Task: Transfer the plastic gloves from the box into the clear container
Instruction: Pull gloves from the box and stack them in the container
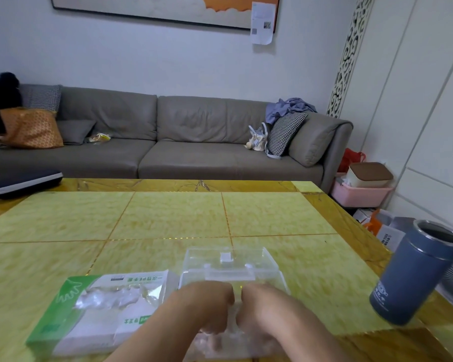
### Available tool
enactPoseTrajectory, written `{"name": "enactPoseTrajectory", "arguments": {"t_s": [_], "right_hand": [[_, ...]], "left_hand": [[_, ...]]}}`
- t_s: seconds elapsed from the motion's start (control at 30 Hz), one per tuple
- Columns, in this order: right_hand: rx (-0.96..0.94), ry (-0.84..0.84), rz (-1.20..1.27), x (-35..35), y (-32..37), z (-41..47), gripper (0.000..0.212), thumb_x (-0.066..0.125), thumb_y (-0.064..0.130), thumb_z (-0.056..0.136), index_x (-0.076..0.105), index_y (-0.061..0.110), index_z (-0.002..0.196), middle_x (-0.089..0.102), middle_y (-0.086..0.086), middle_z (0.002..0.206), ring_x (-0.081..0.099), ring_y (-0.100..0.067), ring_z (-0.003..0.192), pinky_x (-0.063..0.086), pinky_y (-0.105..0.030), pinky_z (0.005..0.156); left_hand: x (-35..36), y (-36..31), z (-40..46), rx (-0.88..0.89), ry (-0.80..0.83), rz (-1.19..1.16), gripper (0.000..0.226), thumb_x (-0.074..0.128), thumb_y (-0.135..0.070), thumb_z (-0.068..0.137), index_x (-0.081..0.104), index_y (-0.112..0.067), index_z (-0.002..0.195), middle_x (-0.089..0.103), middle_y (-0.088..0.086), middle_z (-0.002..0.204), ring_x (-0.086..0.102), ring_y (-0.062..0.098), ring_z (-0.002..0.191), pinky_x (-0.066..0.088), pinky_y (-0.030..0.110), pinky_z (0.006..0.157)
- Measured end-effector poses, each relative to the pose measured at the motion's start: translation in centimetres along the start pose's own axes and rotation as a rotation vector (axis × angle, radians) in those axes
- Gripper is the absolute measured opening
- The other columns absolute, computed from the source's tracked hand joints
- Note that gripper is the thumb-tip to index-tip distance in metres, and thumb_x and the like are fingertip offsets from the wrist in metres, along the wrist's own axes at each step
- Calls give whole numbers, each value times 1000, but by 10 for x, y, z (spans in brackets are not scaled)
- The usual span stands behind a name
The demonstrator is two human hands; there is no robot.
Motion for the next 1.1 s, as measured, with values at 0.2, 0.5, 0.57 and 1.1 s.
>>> {"name": "enactPoseTrajectory", "arguments": {"t_s": [0.2, 0.5, 0.57, 1.1], "right_hand": [[-15, -103, -62, -3, 2, -6, 21, 52, 17, 93, 68, 18, 107, 54, -1, 89, 61, -29, 94, 44, -29, 78], [-113, -495, -55, -35, 27, -27, 14, 45, 14, 92, 55, 23, 96, 56, 2, 93, 61, -28, 88, 44, -32, 72], [-127, -556, -30, -38, 34, -29, 17, 46, 14, 90, 61, 21, 94, 58, 3, 88, 61, -28, 82, 47, -32, 69], [-764, -580, 9, -3, 170, -48, 29, 50, 10, 98, 66, 24, 119, 59, 10, 117, 49, -15, 115, 45, -30, 103]], "left_hand": [[3, 6, 1, 27, -32, 20, 52, 65, -8, 87, 57, -23, 136, 63, 4, 132, 63, 28, 118, 54, 42, 98], [-58, 44, -73, 172, -620, -487, 16, 57, -22, 92, 70, -30, 99, 70, -15, 84, 65, 3, 78, 58, 31, 76], [-67, 83, -96, 108, -777, -499, 12, 60, -23, 94, 69, -32, 95, 68, -17, 83, 64, 2, 77, 57, 29, 73], [-19, 207, -110, -182, -773, -456, 17, 66, -30, 94, 63, -35, 78, 65, -16, 81, 61, 3, 74, 55, 30, 69]]}}
Point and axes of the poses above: each hand's wrist, its own z-axis towards the middle knuckle, its own x-axis out of the palm, y = z × x, the point moved 9 cm from there along z, towards the middle knuckle
